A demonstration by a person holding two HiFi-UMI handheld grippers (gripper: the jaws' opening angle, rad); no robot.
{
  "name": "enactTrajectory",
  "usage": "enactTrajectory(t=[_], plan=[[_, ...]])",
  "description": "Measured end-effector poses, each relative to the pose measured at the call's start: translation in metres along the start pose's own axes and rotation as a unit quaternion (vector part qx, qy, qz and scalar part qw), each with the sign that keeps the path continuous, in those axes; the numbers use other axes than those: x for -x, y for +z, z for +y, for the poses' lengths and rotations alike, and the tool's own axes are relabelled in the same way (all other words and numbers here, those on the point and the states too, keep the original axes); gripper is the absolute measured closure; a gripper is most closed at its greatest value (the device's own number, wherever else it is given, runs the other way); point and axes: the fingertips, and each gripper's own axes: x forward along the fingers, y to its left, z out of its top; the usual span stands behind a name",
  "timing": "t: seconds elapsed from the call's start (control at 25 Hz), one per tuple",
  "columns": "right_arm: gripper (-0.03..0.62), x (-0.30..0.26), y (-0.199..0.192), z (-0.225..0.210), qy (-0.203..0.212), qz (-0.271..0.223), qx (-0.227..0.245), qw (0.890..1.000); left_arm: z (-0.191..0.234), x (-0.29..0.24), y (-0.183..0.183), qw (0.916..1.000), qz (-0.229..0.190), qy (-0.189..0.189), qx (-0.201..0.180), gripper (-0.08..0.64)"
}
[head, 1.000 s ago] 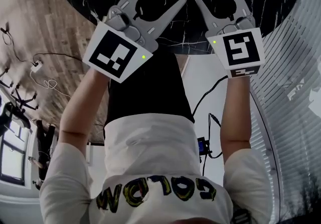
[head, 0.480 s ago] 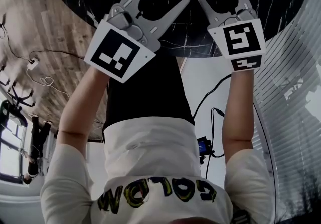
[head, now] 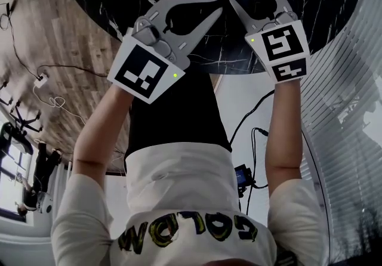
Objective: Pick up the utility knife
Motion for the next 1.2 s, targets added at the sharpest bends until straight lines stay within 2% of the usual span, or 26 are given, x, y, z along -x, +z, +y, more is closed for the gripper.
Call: enactTrajectory(t=[0.32, 0.68, 1.0, 1.2], plan=[[0.46, 0.008, -0.001, 0.002, -0.016, -0.002, -0.005, 1.0, -0.005, 0.009, 0.015, 0.9999, 0.004, 0.008, -0.011, 0.558], [0.46, 0.064, 0.038, 0.006, -0.042, -0.045, -0.016, 0.998, -0.017, 0.034, 0.061, 0.9994, 0.001, 0.022, -0.027, 0.558], [0.46, 0.143, 0.093, 0.001, -0.093, -0.133, -0.036, 0.986, -0.036, 0.061, 0.133, 0.9978, -0.037, 0.037, -0.04, 0.558], [0.46, 0.194, 0.116, 0.008, -0.116, -0.179, -0.045, 0.976, -0.054, 0.083, 0.164, 0.9971, -0.053, 0.052, -0.02, 0.558]])
